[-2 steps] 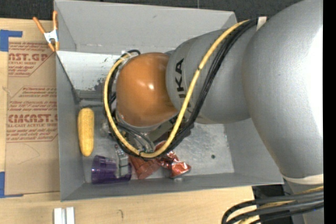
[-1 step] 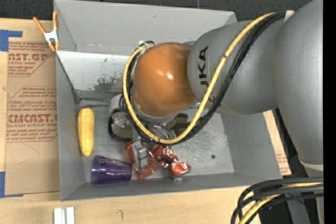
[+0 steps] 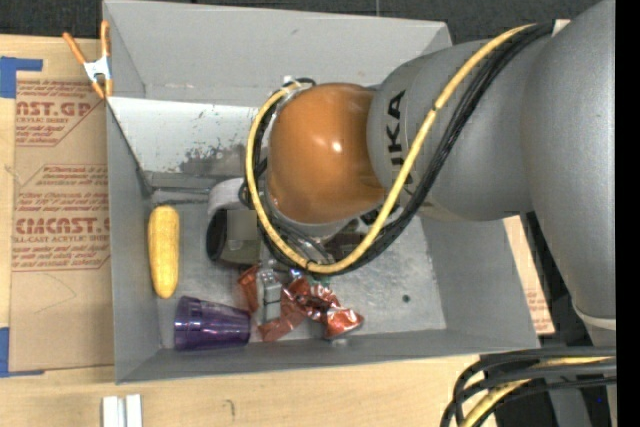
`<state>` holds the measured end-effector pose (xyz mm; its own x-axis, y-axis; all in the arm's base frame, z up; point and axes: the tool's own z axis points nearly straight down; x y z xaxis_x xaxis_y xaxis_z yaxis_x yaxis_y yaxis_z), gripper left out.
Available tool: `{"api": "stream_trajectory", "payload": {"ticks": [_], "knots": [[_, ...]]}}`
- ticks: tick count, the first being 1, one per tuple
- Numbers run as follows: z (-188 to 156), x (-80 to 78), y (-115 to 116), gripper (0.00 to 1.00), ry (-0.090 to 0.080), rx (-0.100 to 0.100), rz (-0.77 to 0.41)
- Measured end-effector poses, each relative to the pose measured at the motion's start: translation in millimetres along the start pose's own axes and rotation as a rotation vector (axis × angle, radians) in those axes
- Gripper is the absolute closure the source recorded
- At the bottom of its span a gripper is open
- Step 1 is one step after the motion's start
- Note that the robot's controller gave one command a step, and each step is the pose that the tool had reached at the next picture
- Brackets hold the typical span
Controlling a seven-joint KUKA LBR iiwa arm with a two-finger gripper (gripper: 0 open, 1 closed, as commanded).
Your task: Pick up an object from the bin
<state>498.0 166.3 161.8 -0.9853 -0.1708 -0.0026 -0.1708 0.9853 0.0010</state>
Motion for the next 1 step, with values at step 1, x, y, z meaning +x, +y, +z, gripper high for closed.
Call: {"api": "stream_trajectory", "payload": {"ticks": [1], "knots": [[44.4,-37.4,-39.2,0.00,-0.007,-0.001,-0.069]]}}
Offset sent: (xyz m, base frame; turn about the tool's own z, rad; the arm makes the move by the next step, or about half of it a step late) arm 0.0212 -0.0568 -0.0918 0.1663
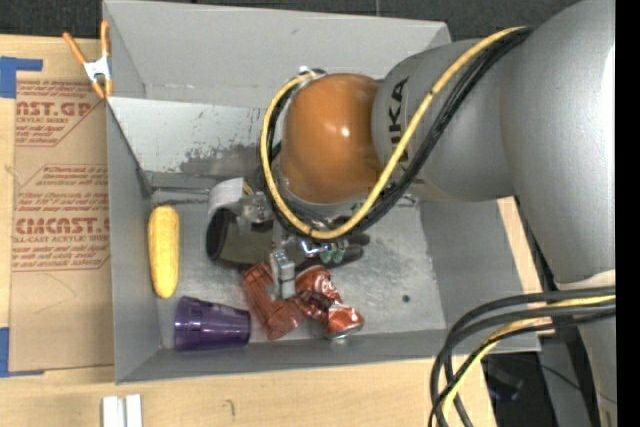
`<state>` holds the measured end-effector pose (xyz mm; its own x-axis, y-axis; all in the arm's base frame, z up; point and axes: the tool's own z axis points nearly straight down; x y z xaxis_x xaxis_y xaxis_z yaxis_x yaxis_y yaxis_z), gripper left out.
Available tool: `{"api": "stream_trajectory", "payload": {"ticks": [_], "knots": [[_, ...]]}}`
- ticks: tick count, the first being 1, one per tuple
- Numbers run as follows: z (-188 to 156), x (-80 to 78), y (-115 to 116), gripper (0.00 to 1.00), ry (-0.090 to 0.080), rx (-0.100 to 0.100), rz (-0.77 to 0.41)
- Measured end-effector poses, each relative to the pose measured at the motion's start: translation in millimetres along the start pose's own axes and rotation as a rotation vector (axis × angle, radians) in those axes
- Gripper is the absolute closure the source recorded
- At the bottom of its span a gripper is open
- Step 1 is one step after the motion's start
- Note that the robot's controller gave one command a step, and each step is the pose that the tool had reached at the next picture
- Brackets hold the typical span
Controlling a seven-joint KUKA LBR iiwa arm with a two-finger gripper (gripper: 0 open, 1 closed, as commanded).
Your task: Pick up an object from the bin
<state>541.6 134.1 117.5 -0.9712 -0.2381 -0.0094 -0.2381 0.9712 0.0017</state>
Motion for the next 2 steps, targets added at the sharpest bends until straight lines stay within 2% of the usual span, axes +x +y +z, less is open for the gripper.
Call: {"api": "stream_trajectory", "payload": {"ticks": [1,2], "knots": [[28,-13.5,-24,0.00,-0.008,0.003,0.058],[42,-14.3,-7,1.00,-0.004,0.000,0.123]]}}
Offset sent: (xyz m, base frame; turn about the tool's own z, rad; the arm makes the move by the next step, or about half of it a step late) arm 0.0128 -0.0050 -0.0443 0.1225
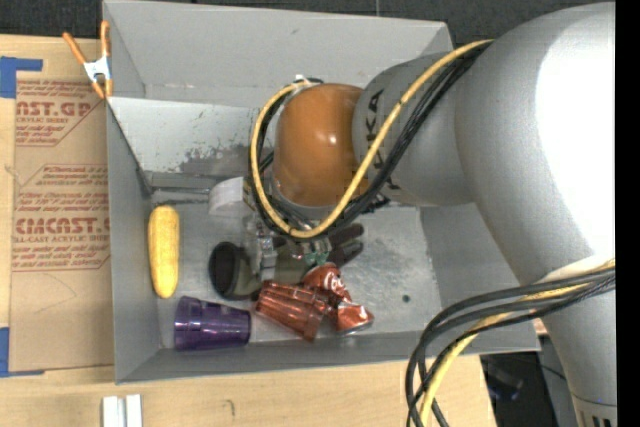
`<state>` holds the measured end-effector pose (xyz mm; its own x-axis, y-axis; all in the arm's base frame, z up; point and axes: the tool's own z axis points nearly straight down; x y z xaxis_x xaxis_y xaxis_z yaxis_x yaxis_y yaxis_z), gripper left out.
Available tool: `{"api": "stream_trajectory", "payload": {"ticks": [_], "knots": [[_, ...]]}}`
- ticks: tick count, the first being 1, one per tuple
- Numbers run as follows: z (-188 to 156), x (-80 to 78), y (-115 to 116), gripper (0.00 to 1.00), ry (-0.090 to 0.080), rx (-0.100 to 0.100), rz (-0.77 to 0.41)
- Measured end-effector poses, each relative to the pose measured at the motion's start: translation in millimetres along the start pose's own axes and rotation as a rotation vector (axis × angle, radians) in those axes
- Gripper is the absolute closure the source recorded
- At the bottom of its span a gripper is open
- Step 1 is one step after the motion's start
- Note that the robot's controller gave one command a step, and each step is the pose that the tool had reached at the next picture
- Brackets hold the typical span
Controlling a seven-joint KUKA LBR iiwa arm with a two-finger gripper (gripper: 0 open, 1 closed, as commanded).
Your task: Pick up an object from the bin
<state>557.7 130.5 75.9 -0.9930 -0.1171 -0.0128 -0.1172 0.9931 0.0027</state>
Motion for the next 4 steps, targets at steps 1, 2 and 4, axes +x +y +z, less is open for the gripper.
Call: {"api": "stream_trajectory", "payload": {"ticks": [1,2,4], "knots": [[2,2.2,0,0.00,0.008,0.000,0.000],[2,2.7,0,1.00,0.010,0.001,0.000],[-151,14.3,-8,1.00,0.008,0.001,0.037]]}}
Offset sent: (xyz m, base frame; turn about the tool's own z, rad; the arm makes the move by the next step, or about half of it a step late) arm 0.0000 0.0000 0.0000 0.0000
